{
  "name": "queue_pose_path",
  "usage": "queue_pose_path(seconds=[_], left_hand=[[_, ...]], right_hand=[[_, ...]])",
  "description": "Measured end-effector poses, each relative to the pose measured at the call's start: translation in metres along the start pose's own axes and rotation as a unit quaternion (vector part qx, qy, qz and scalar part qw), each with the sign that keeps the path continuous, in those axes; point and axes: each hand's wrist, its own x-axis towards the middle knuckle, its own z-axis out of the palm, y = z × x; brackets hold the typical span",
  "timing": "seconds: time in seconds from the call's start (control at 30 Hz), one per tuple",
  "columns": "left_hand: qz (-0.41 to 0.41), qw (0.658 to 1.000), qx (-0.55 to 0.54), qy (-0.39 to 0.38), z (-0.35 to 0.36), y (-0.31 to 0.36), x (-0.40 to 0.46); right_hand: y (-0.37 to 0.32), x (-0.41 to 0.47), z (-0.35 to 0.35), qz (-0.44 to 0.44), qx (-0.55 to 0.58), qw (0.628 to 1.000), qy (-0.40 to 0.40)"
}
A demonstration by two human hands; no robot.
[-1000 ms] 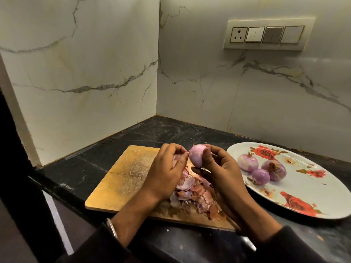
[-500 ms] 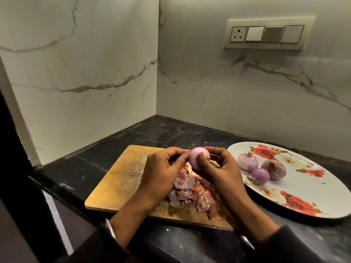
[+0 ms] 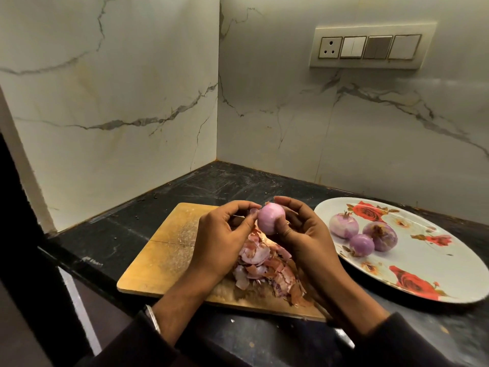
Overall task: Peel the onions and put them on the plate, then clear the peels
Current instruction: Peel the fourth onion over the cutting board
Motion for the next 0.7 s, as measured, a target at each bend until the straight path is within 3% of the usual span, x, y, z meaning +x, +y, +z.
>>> queue_pose_path(seconds=[0.3, 0.57, 0.7], left_hand=[[0.008, 0.999, 0.037, -0.005, 0.0006, 0.0011, -0.0013], [-0.049, 0.998, -0.021, 0.017, -0.0017, -0.0034, 0.0031], [-0.031, 0.999, 0.024, -0.003, 0.0007, -0.0067, 0.0039]], right_hand=[[0.0067, -0.001, 0.0035, -0.045, -0.139, 0.989, 0.012], [0.0018, -0.004, 0.0053, -0.024, -0.066, 0.997, -0.011], [0.0014, -0.0022, 0.0031, -0.031, -0.069, 0.997, 0.023]])
